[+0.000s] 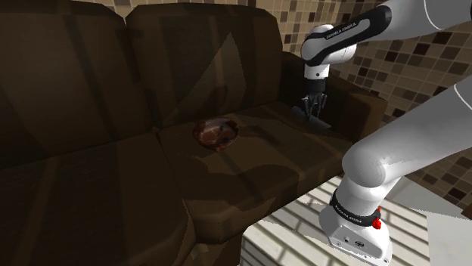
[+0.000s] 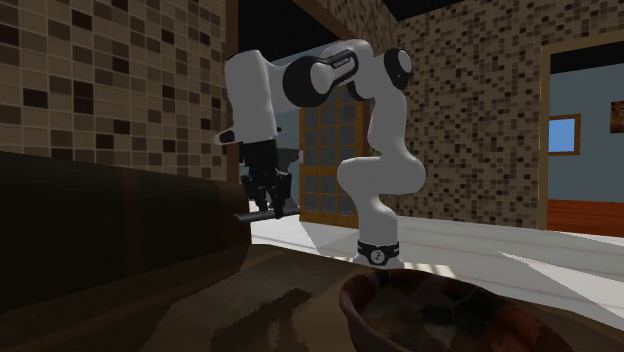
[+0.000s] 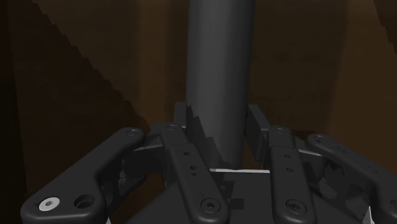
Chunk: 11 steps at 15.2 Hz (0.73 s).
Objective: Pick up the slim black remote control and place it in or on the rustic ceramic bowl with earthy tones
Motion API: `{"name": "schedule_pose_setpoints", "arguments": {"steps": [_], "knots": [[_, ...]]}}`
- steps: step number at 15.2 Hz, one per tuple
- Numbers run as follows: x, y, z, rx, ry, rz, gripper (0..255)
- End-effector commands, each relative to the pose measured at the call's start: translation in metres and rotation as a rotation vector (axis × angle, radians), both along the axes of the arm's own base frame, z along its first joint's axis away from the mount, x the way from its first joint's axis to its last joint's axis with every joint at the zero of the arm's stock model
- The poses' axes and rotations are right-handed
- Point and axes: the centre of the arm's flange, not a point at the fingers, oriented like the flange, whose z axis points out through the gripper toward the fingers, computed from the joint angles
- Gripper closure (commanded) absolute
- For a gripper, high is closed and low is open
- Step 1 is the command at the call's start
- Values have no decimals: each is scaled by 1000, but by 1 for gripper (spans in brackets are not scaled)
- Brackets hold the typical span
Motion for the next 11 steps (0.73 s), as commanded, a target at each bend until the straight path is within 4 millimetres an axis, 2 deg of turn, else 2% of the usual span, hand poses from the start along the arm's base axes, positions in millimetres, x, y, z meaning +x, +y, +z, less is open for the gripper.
{"name": "schedule_pose_setpoints", "arguments": {"steps": [1,11], "knots": [[-1,0,10,0,0,0,255],[-1,0,63,0,0,0,255]]}}
